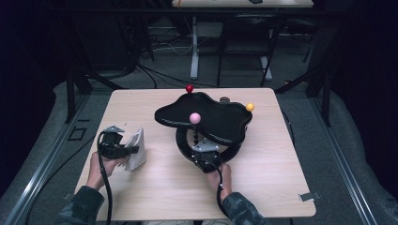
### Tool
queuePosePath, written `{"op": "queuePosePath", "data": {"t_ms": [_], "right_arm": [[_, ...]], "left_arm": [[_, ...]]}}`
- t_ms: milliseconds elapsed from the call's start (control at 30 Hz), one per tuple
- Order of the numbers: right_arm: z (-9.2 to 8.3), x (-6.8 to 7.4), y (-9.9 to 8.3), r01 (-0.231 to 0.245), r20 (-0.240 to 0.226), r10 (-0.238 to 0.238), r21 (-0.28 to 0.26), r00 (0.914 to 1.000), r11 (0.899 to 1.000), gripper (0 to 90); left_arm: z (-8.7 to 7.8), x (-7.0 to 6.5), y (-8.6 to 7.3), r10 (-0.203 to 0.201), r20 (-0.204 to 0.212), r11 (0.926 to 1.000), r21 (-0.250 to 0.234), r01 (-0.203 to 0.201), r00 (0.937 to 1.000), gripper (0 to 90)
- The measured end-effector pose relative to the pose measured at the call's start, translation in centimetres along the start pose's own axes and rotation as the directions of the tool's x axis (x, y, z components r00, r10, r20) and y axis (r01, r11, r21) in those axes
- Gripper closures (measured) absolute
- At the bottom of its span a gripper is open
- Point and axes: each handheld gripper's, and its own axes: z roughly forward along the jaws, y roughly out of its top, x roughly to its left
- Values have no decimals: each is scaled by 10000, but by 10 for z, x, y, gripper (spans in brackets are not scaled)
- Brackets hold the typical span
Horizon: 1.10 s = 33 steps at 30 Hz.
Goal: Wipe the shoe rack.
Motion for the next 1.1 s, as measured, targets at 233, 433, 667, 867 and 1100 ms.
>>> {"op": "queuePosePath", "data": {"t_ms": [233,433,667,867,1100], "right_arm": [[-21,-21,-13,162,13,-162,296,9999,9994,740],[-35,-38,-26,-52,-35,54,465,10000,9989,739],[-46,-51,-34,-503,297,482,758,9984,9959,604],[-49,-48,-27,-964,1241,924,268,9880,9950,507],[-56,-42,-27,-686,1329,649,228,9890,9974,713]], "left_arm": [[1,0,0,-17,-11,10000,91,17,10000,828],[3,-1,-1,16,-4,9999,139,-16,10000,827],[4,-1,-1,9,-23,9999,165,-9,10000,827],[5,-3,-1,86,-6,9997,237,-86,10000,828],[5,-3,-2,89,-8,9997,237,-89,10000,828]]}}
